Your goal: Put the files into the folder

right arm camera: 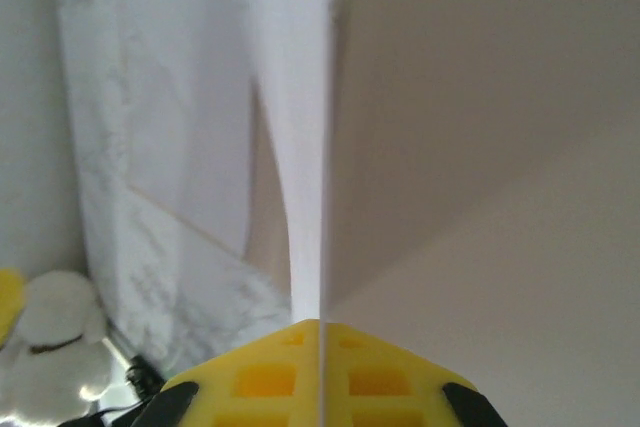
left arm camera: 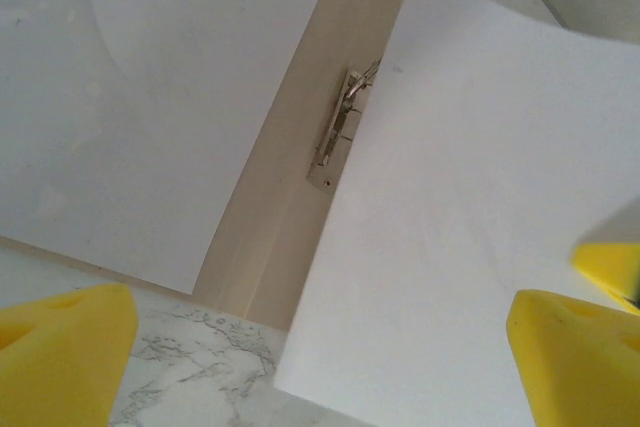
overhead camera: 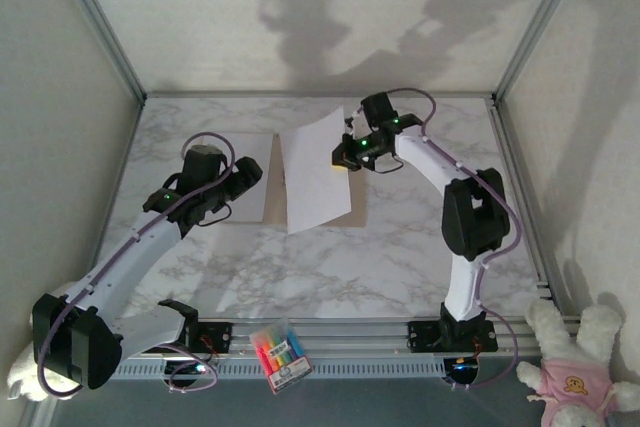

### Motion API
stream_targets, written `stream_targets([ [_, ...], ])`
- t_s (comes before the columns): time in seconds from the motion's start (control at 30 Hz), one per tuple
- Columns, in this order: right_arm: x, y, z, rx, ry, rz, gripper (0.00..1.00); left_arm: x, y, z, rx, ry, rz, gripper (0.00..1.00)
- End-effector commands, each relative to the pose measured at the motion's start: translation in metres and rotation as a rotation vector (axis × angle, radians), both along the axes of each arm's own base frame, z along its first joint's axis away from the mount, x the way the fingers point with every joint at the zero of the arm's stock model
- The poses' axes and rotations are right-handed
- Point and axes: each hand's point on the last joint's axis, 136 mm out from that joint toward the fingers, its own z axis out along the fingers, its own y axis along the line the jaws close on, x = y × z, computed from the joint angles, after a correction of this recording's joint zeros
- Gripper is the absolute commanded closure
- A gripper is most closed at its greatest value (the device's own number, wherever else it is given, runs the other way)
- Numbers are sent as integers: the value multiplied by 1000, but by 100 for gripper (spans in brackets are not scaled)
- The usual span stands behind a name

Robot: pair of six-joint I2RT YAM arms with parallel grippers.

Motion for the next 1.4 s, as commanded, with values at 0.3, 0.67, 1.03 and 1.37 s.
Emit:
stream_targets([
  [0.3, 27, -19, -40, -158, -53, -31, 100, -4, 1, 11, -13, -7, -6, 5],
  [0.67, 35, -17, -48, -99, -27, -86, 100, -4, 1, 12, -12, 0, -6, 5],
  [1.03, 43, -28, -51, -96, -29, -120, 100, -3, 2, 16, -9, -6, 0, 5],
  [1.37, 43, -14, -46, -23, -55, -52, 100, -2, 4, 18, 11, -2, 1, 5],
])
